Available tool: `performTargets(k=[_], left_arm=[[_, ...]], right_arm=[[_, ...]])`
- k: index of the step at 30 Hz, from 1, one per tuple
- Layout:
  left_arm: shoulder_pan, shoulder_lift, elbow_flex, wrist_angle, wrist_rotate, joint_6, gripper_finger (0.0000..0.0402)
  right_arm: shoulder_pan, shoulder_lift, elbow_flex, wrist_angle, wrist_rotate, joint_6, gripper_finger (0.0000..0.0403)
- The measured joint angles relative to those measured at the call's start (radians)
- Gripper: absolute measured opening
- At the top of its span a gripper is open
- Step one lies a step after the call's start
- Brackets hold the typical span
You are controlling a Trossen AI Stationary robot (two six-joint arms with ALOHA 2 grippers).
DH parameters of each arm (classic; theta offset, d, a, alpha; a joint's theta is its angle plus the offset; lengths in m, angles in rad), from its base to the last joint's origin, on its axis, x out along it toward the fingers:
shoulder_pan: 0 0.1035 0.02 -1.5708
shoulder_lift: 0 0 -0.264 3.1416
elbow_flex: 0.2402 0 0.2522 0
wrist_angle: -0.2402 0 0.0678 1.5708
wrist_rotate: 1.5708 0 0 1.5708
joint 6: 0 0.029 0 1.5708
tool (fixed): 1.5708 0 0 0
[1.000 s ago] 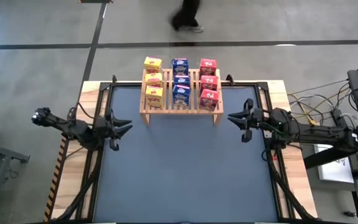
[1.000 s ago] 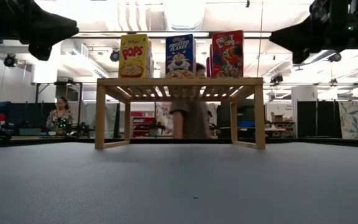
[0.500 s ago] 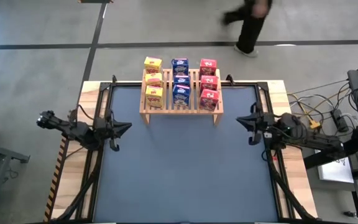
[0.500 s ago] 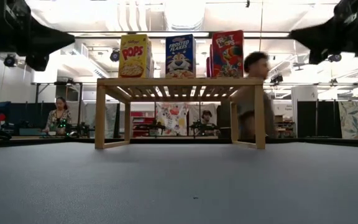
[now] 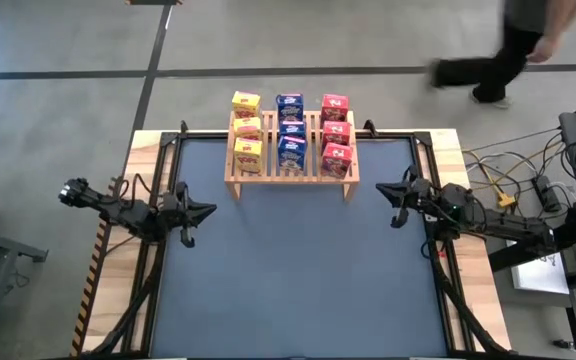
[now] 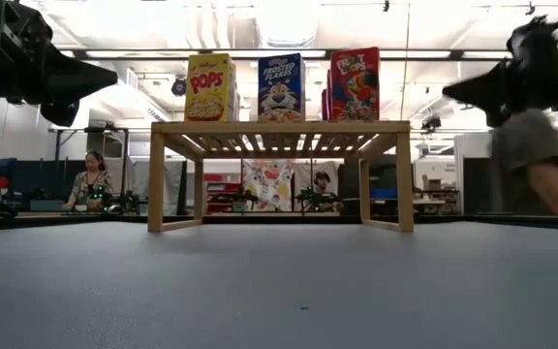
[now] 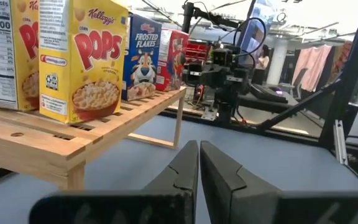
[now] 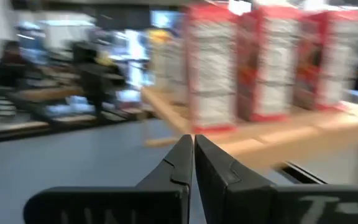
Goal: Stack cereal on shelf
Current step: Return to Home Position
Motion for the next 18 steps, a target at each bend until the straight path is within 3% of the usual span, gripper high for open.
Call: performTargets(k=[4,13,18], left_arm=[[0.000,-0.001,0.000,0.000,-0.001,0.005,0.0000],[0.000,0.005,0.009,-0.007,-0.011,0.007,0.0000],[0.000,0.005,0.009,-0.006,-0.011,-0.121,0.0000]], right_arm=[[0.000,0.010,0.000,-0.043,0.147,-0.027,0.0009],[0.000,0.027,0.002,-0.045,0.156,-0.034,0.0009],[0.000,0.027,0.002,-0.047,0.156,-0.034,0.0009]])
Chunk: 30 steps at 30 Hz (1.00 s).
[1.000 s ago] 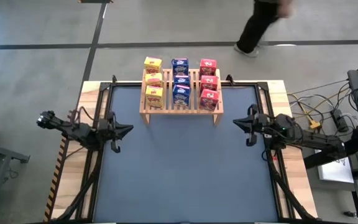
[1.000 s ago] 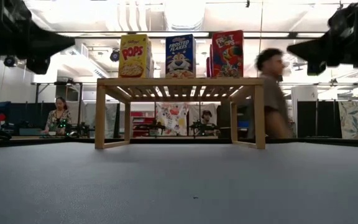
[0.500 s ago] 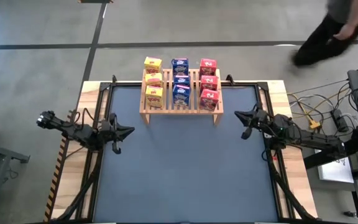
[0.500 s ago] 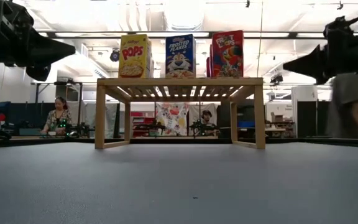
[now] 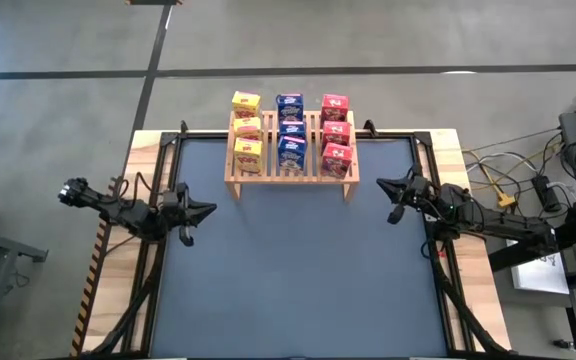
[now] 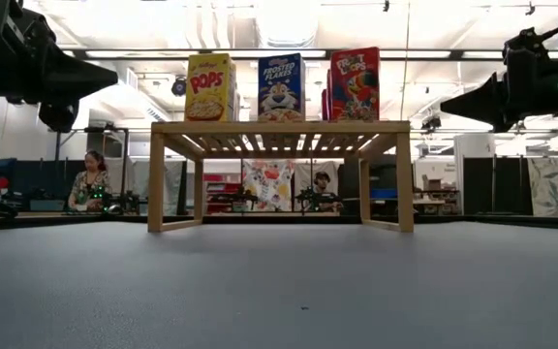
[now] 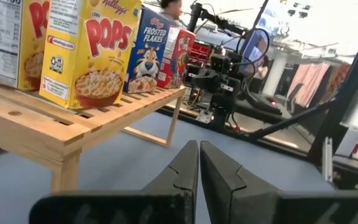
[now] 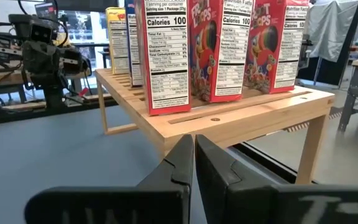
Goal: Stack cereal on shelf
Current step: Return to Home Position
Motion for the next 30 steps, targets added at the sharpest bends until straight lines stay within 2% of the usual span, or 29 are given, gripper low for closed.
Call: performTargets(k=[30], left_arm=[[0.000,0.002,0.002,0.005,0.001,-0.014,0.0000]], right_arm=[[0.000,0.000,0.001,-0.003,0.001,0.001,0.0009]])
